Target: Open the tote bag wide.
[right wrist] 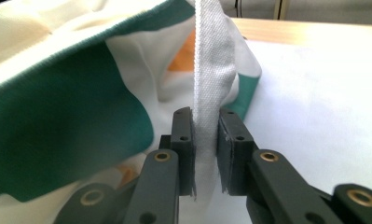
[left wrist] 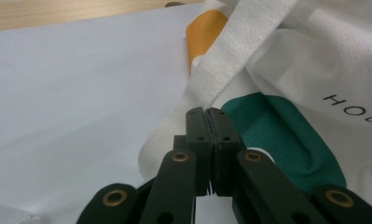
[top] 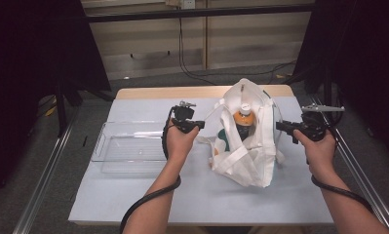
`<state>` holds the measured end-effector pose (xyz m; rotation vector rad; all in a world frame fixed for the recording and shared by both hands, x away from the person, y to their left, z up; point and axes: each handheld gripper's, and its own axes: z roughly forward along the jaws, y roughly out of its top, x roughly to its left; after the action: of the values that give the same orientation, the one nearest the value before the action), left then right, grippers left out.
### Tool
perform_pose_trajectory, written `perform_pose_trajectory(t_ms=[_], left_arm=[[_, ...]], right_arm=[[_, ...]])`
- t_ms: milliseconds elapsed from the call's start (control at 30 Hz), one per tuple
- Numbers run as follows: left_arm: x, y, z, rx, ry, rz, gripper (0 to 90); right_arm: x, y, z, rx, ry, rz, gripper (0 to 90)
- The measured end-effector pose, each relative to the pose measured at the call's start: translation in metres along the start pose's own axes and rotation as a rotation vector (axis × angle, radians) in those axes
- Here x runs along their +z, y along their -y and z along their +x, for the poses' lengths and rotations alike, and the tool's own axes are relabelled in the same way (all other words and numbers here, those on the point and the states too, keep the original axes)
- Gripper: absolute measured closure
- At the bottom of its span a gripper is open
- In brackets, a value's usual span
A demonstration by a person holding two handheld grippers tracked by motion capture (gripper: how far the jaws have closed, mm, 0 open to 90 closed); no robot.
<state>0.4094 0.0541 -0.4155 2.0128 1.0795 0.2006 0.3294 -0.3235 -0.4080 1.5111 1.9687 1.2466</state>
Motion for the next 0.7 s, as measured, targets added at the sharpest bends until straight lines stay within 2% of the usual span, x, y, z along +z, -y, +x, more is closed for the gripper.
perform_pose_trajectory(t_ms=[100,133,167,233,367,433,533,700], left_arm=[[0.0,0.002,0.001,0.0,-0.009,0.009,88.6],[0.001,0.003,0.001,-0.012,-0.006,-0.004,88.6],[0.0,0.003,0.002,0.001,-0.007,0.011,88.6],[0.0,0.004,0.003,-0.01,-0.005,0.008,88.6],[0.0,0.003,0.001,-0.011,0.009,-0.011,88.2],[0.0,0.002,0.0,0.001,0.012,0.003,88.0],[-0.001,-0.001,-0.002,0.002,0.025,-0.012,82.5],[-0.005,-0.013,-0.009,0.015,0.05,-0.062,68.2]], right_arm=[[0.0,0.01,-0.008,0.027,0.004,0.005,79.3],[0.001,0.012,-0.009,0.035,0.005,0.01,79.5],[0.001,0.014,-0.01,0.038,0.009,0.015,79.7],[0.001,0.018,-0.014,0.047,0.008,0.017,79.9],[0.002,0.022,-0.016,0.055,-0.002,0.016,79.8],[0.002,0.021,-0.014,0.052,-0.006,0.009,79.6],[0.001,0.017,-0.011,0.041,-0.01,0.007,79.6],[0.001,0.012,-0.007,0.029,-0.01,0.008,79.5]])
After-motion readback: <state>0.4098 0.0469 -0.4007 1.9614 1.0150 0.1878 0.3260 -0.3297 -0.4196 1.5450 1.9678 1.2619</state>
